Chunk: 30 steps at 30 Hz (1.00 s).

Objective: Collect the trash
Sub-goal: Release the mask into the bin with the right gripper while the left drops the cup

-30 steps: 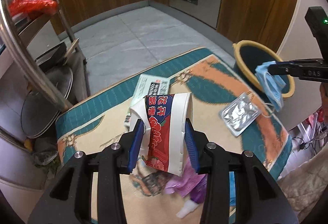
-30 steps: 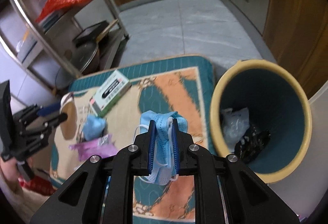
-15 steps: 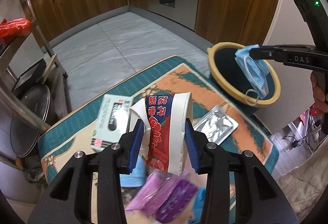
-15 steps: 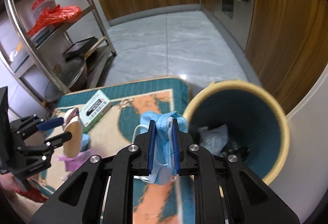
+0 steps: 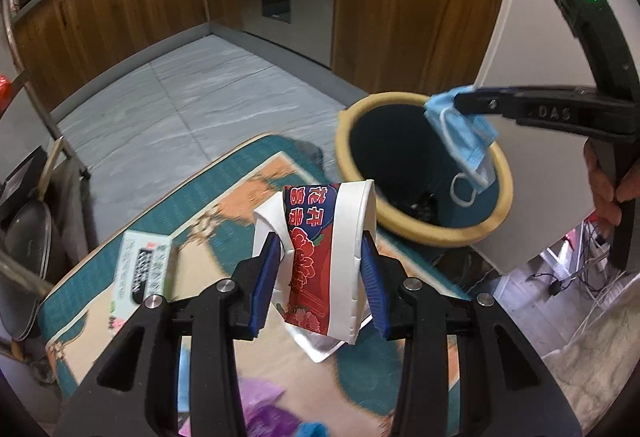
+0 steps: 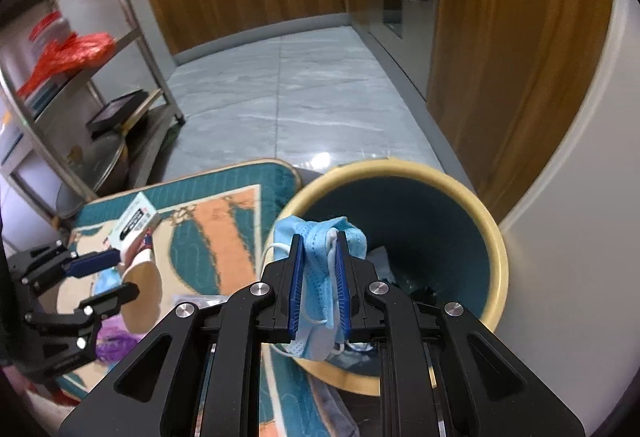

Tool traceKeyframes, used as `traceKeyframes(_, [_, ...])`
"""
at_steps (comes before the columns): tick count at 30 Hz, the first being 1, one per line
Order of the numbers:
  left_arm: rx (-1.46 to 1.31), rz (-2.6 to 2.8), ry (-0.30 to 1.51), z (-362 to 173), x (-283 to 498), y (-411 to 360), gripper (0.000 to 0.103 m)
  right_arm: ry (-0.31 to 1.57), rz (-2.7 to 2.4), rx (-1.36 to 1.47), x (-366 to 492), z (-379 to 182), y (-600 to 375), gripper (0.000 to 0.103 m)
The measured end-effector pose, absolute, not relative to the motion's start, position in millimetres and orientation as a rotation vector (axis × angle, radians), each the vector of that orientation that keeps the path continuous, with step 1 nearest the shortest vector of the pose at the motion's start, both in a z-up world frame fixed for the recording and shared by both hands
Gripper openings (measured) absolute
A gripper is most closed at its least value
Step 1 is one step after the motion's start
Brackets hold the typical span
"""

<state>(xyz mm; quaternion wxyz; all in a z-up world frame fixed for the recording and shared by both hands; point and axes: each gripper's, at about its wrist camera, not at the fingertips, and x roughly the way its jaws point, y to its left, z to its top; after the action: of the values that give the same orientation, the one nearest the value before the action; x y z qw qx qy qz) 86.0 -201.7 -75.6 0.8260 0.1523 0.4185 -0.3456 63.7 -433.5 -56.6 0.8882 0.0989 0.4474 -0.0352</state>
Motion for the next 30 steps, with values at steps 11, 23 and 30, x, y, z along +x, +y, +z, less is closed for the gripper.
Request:
traceKeyframes(11, [0.31,-0.816,0.862,-78,80,-254,0.04,0.955,-0.19,0.173,58,-72,-459,0.017])
traceKeyframes(23, [0.335,-0.863,0.865,-95,81,-292,0.041,0.99,-0.28,0.258,53,-88,-489,0.017])
traceKeyframes(30, [0.341,-0.869,0.841,-100,83,-312,0.041,0.969,-0.268,0.285,53,-87,-490,0.017])
